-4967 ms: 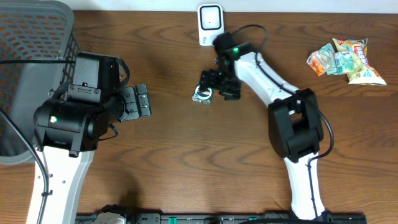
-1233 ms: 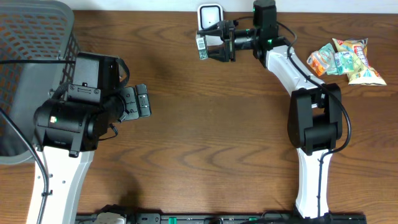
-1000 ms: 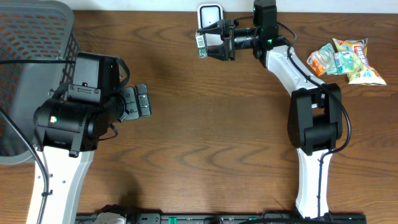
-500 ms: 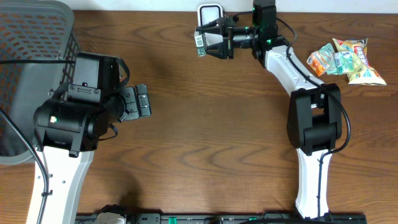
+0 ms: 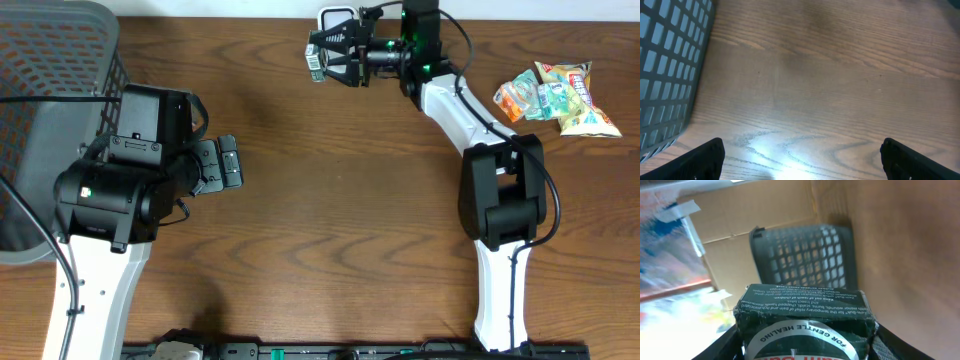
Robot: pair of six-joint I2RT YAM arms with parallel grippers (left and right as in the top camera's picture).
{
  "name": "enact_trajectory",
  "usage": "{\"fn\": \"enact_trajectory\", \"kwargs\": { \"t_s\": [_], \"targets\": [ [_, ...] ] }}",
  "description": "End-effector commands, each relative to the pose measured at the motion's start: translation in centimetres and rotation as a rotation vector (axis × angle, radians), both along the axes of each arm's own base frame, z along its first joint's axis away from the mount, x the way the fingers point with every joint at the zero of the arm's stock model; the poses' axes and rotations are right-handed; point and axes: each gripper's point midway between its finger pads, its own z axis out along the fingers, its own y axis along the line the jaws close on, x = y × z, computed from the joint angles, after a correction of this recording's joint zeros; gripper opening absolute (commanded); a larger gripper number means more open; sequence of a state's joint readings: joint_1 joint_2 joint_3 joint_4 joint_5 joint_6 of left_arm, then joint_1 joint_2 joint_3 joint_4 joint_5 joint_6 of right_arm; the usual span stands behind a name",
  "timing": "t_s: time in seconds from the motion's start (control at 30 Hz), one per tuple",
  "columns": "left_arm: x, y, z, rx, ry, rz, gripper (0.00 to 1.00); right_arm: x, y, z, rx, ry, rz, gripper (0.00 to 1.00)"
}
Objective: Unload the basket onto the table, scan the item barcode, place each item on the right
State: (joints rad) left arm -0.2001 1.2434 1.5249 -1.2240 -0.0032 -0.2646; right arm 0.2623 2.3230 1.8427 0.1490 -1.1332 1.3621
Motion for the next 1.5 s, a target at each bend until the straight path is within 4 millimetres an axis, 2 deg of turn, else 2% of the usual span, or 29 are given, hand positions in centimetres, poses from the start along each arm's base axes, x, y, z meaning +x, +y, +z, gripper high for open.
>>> {"fn": "enact_trajectory", "kwargs": {
  "t_s": [0.0,0.2,0.57,0.77,0.97,1.07,1.13,1.3,1.37,1.47],
  "targets": [
    [0.0,0.1,0.4,0.007,-0.011,0.001,0.98,1.2,0.4,1.4,-0.088,-0.267,-0.077,0.58],
    [0.0,0.1,0.4,0.007,-0.011,0.002,0.98,4.4,-1.2,-0.8,-0.279,-0.401,-0.249,0.60],
    [0.0,0.1,0.4,0.007,-0.011,0.002,0.98,9.4,-5.4,-2.0,-0.629,-0.624,-0.543,0.57],
    [0.0,0.1,0.4,0.007,-0.011,0.002,0.98,10.5,-6.8,-1.4,-1.011,-0.843,-0.718,0.60],
    [0.0,0.1,0.4,0.007,-0.011,0.002,0.98,10.5,-6.0,2.2,-1.157,-1.031,-0.874,0.64],
    [0.0,0.1,0.4,0.007,-0.011,0.002,0.98,10.5,-5.3,2.7,-1.164,-1.080,-0.898,0.63],
    [0.0,0.1,0.4,0.007,-0.011,0.002,0.98,10.6,-5.0,1.8,-1.167,-1.079,-0.890,0.63],
    [0.0,0.1,0.4,0.007,-0.011,0.002,0.98,10.7,-5.9,-0.1,-1.234,-1.032,-0.898,0.65],
    [0.0,0.1,0.4,0.007,-0.011,0.002,0.98,10.4,-4.7,-0.3,-1.204,-1.033,-0.865,0.67],
    [0.0,0.1,0.4,0.007,-0.011,0.002,0.98,9.0,-0.8,-1.6,-1.139,-1.061,-0.717,0.73]
  ]
}}
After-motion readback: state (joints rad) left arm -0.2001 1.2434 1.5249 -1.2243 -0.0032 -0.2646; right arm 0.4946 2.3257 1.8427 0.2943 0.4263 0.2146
